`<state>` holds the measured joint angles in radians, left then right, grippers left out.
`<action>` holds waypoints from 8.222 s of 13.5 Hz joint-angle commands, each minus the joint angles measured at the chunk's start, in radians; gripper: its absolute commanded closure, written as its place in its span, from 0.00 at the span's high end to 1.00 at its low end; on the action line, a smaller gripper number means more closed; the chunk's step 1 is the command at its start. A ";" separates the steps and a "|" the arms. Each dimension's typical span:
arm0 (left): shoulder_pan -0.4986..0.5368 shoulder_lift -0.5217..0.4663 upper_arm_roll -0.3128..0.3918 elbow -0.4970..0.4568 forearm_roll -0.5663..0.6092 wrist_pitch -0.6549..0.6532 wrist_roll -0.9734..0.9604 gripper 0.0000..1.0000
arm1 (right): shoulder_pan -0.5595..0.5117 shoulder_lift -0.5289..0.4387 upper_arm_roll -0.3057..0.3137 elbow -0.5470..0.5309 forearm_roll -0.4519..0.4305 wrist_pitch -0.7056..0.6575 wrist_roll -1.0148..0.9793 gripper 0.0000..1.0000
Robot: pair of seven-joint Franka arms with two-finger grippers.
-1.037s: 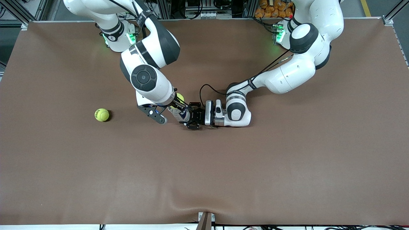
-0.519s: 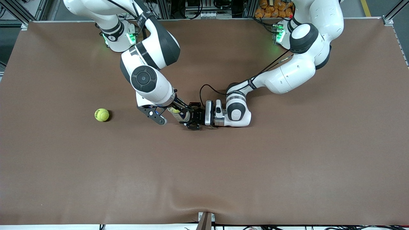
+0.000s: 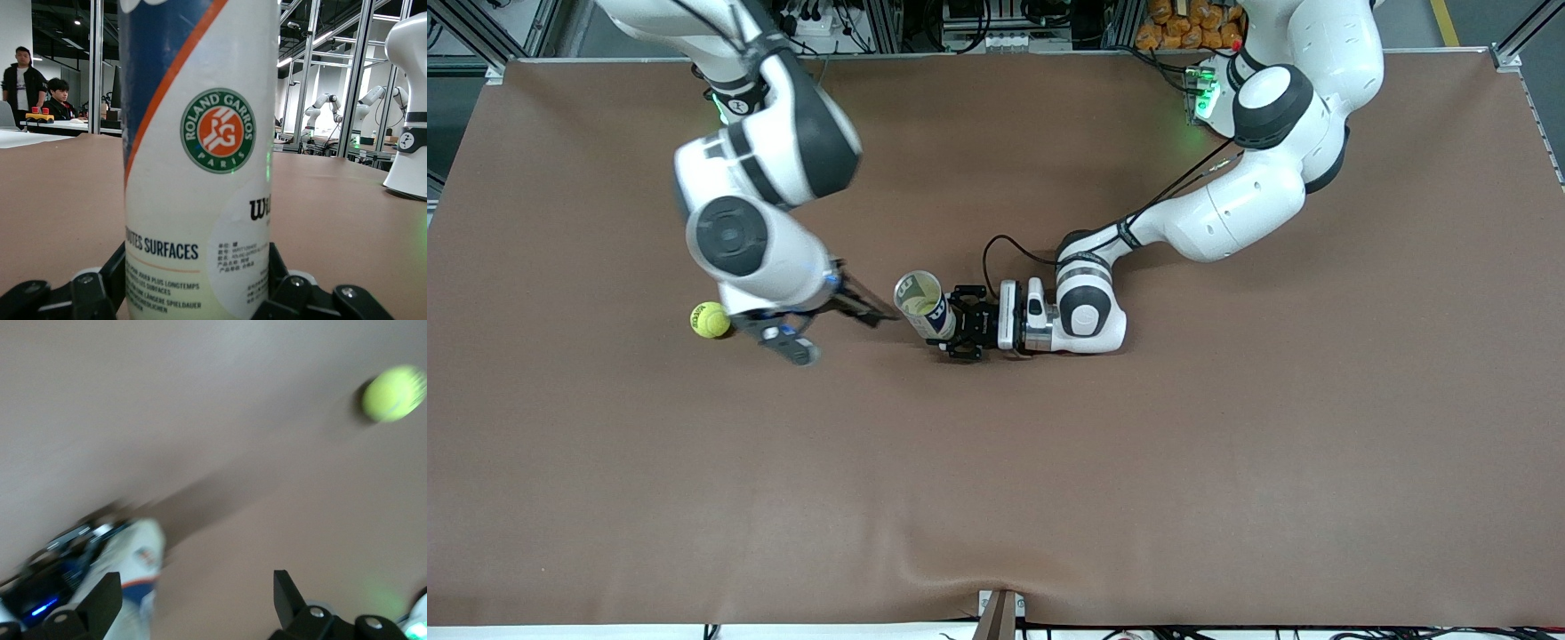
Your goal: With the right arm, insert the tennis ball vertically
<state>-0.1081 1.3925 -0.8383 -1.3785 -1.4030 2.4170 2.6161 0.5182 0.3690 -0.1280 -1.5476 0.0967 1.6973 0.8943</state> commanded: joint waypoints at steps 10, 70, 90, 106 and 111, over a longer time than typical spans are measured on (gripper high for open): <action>-0.012 0.003 0.015 0.030 -0.037 -0.016 0.039 0.81 | -0.431 -0.082 0.013 -0.566 -0.037 0.468 -0.619 1.00; -0.008 -0.006 0.025 0.029 -0.039 -0.016 0.038 0.88 | 0.024 -0.068 0.057 0.064 0.147 -0.024 0.014 1.00; 0.048 -0.061 0.024 -0.045 -0.076 -0.016 0.021 1.00 | -0.506 -0.361 0.057 -0.094 0.014 -0.182 -0.891 1.00; 0.191 -0.197 0.015 -0.273 -0.077 -0.016 0.015 1.00 | -0.507 -0.430 -0.001 0.013 -0.104 -0.232 -1.060 1.00; 0.277 -0.254 -0.010 -0.370 -0.077 -0.015 0.015 1.00 | -0.523 -0.400 0.001 0.038 -0.057 -0.292 -0.933 1.00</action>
<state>0.1332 1.1934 -0.8377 -1.6753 -1.4464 2.4118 2.6224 0.0140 -0.0498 -0.1370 -1.5311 0.0176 1.4317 -0.1015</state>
